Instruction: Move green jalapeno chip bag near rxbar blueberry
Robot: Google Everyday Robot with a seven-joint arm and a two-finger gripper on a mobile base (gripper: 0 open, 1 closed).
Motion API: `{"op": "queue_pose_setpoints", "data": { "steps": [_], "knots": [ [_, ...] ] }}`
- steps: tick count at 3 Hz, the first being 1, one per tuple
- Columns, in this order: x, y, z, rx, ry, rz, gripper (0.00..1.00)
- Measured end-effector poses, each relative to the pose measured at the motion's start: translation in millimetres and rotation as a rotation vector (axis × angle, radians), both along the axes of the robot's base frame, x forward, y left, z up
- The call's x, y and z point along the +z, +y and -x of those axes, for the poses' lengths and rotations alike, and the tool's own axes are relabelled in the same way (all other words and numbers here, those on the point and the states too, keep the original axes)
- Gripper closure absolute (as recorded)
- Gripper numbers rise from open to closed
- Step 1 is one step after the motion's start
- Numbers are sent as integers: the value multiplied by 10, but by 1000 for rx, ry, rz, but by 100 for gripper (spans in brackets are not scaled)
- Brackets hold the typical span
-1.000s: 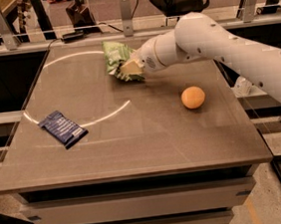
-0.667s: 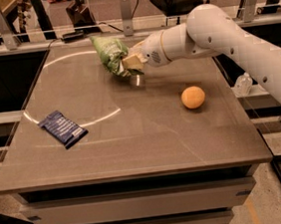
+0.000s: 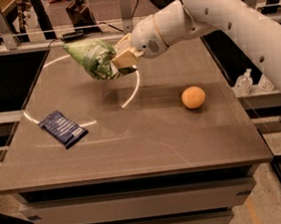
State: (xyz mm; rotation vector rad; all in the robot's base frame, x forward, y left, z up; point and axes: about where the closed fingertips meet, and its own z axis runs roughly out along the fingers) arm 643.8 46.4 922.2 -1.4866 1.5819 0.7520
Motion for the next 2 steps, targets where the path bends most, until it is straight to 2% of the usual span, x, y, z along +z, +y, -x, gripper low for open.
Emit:
{"op": "queue_pose_setpoints", "data": {
  "steps": [1,2],
  "knots": [
    [-106,-3,218,74,48,39,100],
    [-118,102,249,92,50,54,100]
  ]
}}
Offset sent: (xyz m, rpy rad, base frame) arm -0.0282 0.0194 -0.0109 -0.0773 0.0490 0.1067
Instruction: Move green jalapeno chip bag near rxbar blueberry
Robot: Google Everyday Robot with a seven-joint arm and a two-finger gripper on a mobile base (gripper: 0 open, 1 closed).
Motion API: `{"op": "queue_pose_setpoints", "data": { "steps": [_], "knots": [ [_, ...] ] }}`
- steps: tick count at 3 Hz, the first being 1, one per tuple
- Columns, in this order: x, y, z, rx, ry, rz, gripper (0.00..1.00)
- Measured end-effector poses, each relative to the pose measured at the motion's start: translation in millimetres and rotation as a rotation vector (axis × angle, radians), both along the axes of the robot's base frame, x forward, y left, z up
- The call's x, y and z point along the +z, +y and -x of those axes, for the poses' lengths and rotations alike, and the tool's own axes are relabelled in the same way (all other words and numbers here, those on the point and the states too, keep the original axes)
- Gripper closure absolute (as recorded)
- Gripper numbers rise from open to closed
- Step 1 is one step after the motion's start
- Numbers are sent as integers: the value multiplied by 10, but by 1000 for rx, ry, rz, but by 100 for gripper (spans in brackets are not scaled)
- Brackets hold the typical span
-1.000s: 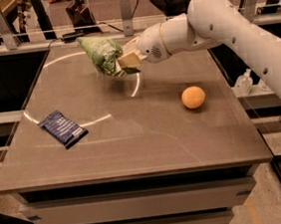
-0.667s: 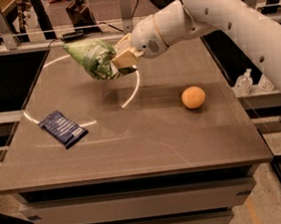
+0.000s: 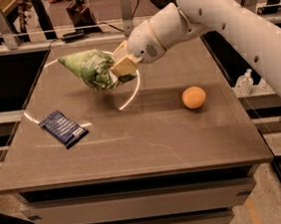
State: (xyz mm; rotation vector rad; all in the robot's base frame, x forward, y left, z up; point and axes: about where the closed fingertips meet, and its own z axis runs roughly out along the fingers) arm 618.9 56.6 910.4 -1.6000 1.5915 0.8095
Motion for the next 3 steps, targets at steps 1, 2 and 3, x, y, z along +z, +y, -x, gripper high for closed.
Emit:
{"op": "queue_pose_setpoints", "data": {
  "steps": [1,2,3],
  "knots": [
    [-69,234,159,53,12,-7,100],
    [-205,468,368,113,36,-11,100],
    [-220,492,381,119,39,-10,84]
  ]
}}
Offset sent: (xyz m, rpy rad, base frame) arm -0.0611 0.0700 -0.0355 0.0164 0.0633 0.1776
